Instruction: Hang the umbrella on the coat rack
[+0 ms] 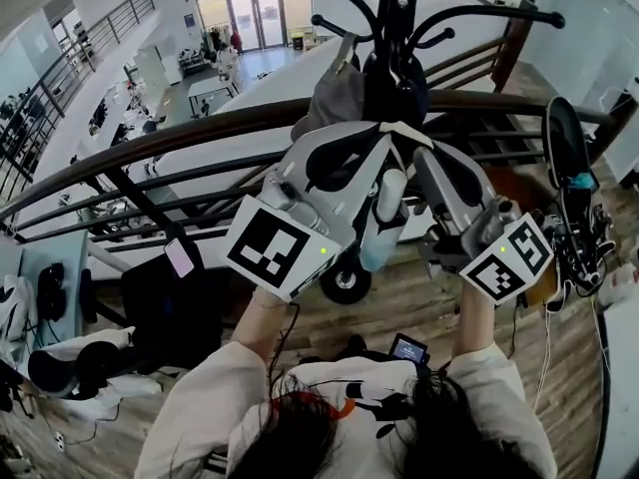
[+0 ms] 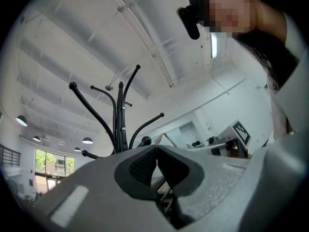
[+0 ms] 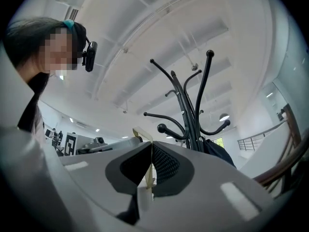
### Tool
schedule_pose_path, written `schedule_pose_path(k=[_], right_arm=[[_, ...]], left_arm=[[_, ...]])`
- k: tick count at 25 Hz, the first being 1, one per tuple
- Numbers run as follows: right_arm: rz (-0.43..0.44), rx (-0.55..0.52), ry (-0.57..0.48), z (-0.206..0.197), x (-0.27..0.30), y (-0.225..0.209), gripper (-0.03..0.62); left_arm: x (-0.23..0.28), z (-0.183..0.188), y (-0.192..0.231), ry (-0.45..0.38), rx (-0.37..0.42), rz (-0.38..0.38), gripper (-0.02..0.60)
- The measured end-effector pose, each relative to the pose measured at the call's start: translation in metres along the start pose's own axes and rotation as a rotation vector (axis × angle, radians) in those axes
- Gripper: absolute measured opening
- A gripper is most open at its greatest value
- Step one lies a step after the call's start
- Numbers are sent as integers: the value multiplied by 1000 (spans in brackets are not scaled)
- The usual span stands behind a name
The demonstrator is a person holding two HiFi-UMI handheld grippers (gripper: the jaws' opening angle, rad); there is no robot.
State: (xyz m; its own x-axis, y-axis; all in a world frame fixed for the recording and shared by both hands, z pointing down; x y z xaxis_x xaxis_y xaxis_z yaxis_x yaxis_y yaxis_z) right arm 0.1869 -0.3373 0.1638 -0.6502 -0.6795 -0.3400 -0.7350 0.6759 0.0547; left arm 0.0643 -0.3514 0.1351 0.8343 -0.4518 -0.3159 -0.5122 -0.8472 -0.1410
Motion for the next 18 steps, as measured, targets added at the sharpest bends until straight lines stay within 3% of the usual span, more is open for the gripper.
schedule_pose_path(k=[11,14,18], right_arm=[[41,-25,-67,25,25,-30,23],[40,-29,-72,24,33,-41,23],[27,-15,-55,14,42,-56,23]], left_arm=[[22,20,23,-33,39,87,2],[29,20,29,-21,73,109,2],[39,9,42,4,57,130,2]])
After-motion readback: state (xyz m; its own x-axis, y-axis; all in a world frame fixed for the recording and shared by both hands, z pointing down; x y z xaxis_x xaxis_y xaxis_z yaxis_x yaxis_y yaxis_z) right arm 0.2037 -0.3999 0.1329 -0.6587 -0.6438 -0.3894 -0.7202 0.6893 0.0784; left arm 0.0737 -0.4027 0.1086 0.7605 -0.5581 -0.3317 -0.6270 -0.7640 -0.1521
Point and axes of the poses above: the fingertips, and each gripper's own axes: x forward along the fingers, y to its left, z out of its top, the point moved 5 cm from there along -x, backward along the fingers, and after that the axes turned 7 degrees about -x, right-handed, at the moved point
